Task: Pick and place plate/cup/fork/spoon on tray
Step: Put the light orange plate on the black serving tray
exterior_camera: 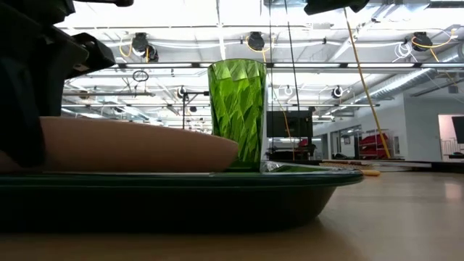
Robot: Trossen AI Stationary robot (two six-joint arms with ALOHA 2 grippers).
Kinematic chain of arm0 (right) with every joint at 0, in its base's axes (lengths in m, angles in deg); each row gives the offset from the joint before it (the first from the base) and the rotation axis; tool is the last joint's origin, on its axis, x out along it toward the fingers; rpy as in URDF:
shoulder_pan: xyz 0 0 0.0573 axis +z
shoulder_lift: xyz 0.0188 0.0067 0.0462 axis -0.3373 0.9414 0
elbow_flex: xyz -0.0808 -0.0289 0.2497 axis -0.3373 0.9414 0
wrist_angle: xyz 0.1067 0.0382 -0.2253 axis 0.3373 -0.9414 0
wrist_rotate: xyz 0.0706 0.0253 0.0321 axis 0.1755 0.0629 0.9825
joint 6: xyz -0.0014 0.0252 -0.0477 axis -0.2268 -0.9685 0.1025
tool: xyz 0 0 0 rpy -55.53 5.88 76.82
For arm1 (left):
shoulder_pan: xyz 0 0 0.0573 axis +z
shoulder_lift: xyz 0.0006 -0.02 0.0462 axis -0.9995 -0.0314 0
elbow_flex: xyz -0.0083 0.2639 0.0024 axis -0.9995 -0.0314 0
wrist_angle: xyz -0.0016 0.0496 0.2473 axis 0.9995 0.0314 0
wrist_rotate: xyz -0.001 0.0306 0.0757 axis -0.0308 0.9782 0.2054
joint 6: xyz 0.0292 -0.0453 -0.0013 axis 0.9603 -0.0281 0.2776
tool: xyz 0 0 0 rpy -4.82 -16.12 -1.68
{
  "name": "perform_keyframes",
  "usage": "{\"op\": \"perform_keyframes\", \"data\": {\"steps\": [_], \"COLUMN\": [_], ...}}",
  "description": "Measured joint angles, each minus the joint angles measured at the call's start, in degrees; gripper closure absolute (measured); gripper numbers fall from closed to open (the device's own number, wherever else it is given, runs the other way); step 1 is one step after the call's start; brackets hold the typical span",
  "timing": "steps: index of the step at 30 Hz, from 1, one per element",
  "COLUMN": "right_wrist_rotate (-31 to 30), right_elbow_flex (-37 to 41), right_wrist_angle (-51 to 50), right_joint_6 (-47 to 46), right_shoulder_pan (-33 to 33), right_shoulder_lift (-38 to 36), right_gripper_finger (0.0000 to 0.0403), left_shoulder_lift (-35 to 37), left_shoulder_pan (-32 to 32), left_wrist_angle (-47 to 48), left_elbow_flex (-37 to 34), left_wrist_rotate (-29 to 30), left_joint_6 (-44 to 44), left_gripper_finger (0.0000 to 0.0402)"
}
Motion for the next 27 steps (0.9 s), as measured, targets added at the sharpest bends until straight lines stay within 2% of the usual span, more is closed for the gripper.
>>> {"op": "perform_keyframes", "data": {"steps": [12, 22, 27], "right_wrist_rotate": [-0.01, -0.01, -0.15], "right_elbow_flex": [0.0, 0.0, 1.86], "right_wrist_angle": [-0.41, -0.87, 0.37], "right_joint_6": [-1.51, -1.6, -1.44], "right_shoulder_pan": [1.41, 1.64, 1.64], "right_shoulder_lift": [0.0, 0.0, -0.02], "right_gripper_finger": [0.0301, 0.0301, 0.0301], "left_shoulder_lift": [0.0, 0.08, 4.13], "left_shoulder_pan": [-0.12, 0.23, 1.32], "left_wrist_angle": [0.03, 0.33, 1.16], "left_elbow_flex": [-0.04, -0.05, -0.11], "left_wrist_rotate": [-3.3, -4.35, -5.83], "left_joint_6": [-2.12, -3.55, -2.72], "left_gripper_finger": [0.0334, 0.0267, 0.0249]}}
